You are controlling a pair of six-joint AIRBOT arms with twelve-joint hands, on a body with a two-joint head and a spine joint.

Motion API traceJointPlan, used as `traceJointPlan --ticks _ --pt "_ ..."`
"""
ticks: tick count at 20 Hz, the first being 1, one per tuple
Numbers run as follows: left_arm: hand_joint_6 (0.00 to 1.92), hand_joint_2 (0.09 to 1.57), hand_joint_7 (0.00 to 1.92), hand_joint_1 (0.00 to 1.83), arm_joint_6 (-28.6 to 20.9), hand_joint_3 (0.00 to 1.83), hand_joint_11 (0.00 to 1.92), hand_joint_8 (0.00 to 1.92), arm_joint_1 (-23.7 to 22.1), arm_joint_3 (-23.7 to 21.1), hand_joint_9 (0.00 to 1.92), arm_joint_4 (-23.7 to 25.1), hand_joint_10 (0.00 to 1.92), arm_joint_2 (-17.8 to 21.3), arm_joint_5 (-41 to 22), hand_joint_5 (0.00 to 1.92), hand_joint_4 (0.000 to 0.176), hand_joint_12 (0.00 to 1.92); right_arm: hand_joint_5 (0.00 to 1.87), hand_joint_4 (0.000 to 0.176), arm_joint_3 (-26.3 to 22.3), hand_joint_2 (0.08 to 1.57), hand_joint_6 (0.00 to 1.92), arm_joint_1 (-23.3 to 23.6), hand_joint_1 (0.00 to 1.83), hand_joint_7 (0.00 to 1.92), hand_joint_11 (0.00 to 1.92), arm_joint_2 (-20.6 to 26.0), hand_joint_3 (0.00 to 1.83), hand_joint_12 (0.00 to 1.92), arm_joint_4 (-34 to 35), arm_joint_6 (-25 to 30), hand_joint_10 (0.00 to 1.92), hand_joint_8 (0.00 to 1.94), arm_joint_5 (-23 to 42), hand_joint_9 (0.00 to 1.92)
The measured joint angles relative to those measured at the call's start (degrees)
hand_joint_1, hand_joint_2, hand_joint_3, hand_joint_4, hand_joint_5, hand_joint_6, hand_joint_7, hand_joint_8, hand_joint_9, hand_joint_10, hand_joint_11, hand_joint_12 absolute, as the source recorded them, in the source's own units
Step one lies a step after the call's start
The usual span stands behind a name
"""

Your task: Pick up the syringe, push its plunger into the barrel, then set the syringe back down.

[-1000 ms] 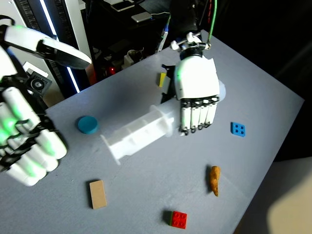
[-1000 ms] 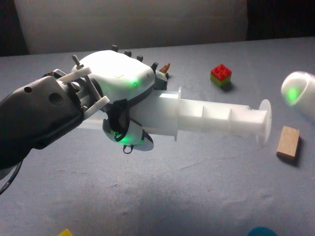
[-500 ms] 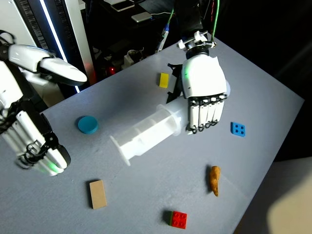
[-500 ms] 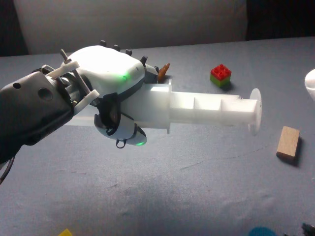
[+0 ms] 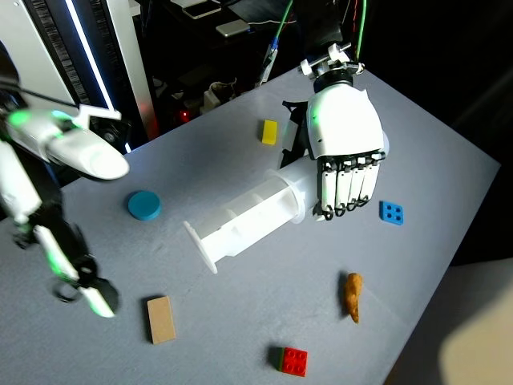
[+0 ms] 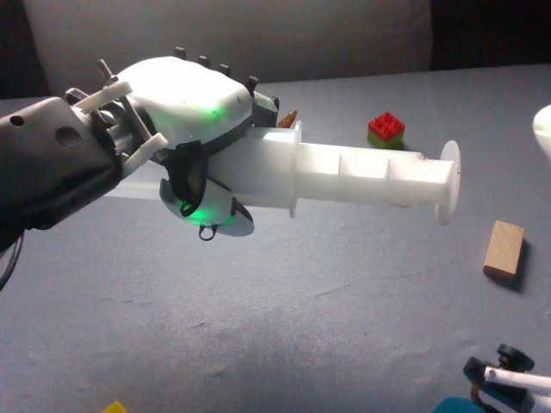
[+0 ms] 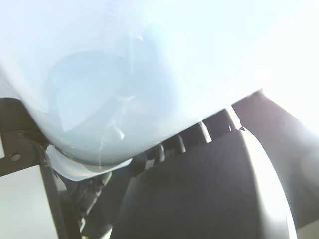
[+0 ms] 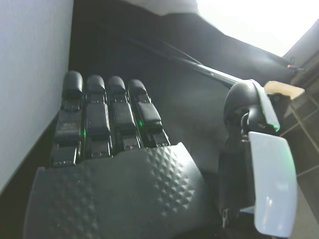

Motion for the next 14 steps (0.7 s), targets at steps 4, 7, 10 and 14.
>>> traceJointPlan --ticks 4,7,10,14 --pt "1.04 1.13 0.87 1.49 0.07 0.00 0.64 1.15 0.00 0.02 0.94 0.20 1.19 0.42 0.50 0.88 0.000 1.54 0.06 0.000 0.11 1.03 0.00 1.86 0.14 0.07 0.00 -2.14 0.00 0.28 0.02 -0.42 0.00 0.00 -0.90 0.07" --pt "0.96 1.12 0.87 1.49 0.09 0.00 0.76 1.11 -0.13 0.02 0.97 0.20 1.08 0.61 0.57 0.92 0.000 1.54 0.02 0.000 0.66 1.03 0.00 2.71 0.10 0.04 0.00 -3.06 0.00 0.20 0.04 -0.76 0.00 0.00 -1.68 0.04" --pt "0.95 1.11 0.92 1.50 0.07 0.00 0.73 1.04 -0.55 0.02 1.00 0.26 1.08 0.61 0.59 0.93 0.000 1.50 0.03 0.000 2.56 1.03 0.00 4.26 0.13 0.05 0.00 -5.16 0.00 0.22 1.07 -0.92 0.00 0.00 -3.08 0.05" --pt "0.95 1.11 0.90 1.50 0.09 0.00 0.76 1.08 -0.68 0.02 0.99 0.20 1.08 0.61 0.66 0.91 0.000 1.51 0.02 0.000 5.95 1.04 0.00 8.50 0.11 0.04 0.00 -8.39 0.00 0.15 4.24 -2.01 0.00 0.00 -6.71 0.04"
